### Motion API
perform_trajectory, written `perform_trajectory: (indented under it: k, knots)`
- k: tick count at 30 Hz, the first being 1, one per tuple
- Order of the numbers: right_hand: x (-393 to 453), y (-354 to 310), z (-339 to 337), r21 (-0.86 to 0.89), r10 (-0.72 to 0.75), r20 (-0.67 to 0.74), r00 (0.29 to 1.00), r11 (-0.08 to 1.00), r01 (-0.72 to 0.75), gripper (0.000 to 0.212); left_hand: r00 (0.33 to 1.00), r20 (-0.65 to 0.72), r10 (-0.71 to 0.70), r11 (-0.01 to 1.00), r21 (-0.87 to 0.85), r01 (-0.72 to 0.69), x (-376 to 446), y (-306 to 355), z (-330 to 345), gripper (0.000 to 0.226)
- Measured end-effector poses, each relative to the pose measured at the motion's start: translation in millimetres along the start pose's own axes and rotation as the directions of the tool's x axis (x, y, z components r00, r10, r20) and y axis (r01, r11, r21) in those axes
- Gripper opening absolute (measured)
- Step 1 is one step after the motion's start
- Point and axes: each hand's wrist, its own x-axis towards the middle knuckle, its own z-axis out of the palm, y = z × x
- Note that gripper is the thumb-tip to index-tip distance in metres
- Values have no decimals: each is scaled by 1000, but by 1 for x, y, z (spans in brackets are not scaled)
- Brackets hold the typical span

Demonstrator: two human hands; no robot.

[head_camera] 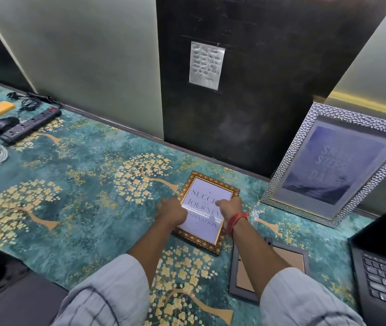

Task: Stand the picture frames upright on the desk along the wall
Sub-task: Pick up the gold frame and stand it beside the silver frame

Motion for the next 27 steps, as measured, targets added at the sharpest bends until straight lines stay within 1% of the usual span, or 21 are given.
perform_trajectory:
  k: [2, 4, 6, 8, 9, 10, 11, 12, 13, 14, 15, 16, 17, 18, 19, 21, 23, 25, 27]
  knots:
    - [2, -5, -4, 53, 12, 45, 999, 999, -15, 74, 1000, -20, 6, 1000, -8, -6, 1, -4, -2, 48]
    - [3, -6, -10, 114, 27, 70, 997, 993, -35, 73, 999, -44, 6, 999, -52, -8, 5, -9, -4, 39]
    - [5, -7, -17, 143, 33, 62, 998, 989, -41, 59, 999, -54, -1, 990, -144, -7, 6, -12, -9, 30]
    - [4, -14, -20, 164, -10, 61, 998, 986, 0, 30, 999, -39, 13, 962, -272, -23, 7, -10, -13, 25]
    - [5, -18, -19, 172, -32, 67, 997, 985, 20, 22, 999, -23, 35, 941, -337, -41, 9, -8, -14, 25]
    - [4, -22, -19, 185, -49, 67, 997, 982, 36, 29, 998, -3, 58, 925, -375, -55, 11, -6, -14, 31]
    - [7, -25, -17, 189, -62, 83, 995, 981, 46, 41, 998, 3, 59, 914, -403, -53, 14, -4, -13, 38]
    - [5, -29, -15, 183, -70, 94, 993, 982, 52, 46, 999, -6, 46, 905, -424, -44, 22, -7, -10, 50]
    - [2, -31, -15, 177, -82, 93, 992, 982, 65, 36, 1000, -14, 27, 891, -452, -30, 21, -8, -12, 63]
    - [0, -32, -17, 170, -79, 112, 991, 984, 59, 16, 1000, 0, 8, 854, -521, -7, 21, -11, -12, 70]
    - [2, -33, -19, 181, -80, 117, 990, 982, 58, 9, 1000, 3, -5, 815, -579, 5, 20, -14, -13, 64]
    - [3, -32, -23, 187, -88, 131, 987, 980, 62, 23, 1000, 1, -14, 785, -619, 12, 12, -15, -18, 41]
    - [0, -33, -26, 191, -109, 163, 981, 979, 77, 29, 1000, 18, -16, 774, -633, 24, 7, -15, -21, 12]
    - [-1, -32, -28, 192, -134, 174, 975, 976, 100, 31, 1000, 25, -4, 765, -643, 19, 7, -14, -23, 8]
    - [-1, -31, -30, 188, -166, 166, 972, 973, 135, 31, 1000, 15, 20, 770, -638, -6, 6, -11, -23, 14]
    - [-4, -32, -32, 189, -223, 79, 972, 960, 205, 30, 992, -63, 112, 763, -633, -127, 8, -3, -26, 18]
    - [1, -34, -34, 181, -275, -45, 960, 943, 279, 37, 961, -194, 197, 755, -595, -275, 16, 9, -29, 21]
    - [5, -39, -39, 155, -340, -124, 932, 921, 357, 40, 904, -351, 246, 752, -519, -406, 16, 28, -34, 27]
    - [10, -51, -45, 110, -406, -214, 889, 894, 435, 37, 843, -462, 274, 739, -460, -492, 18, 48, -40, 29]
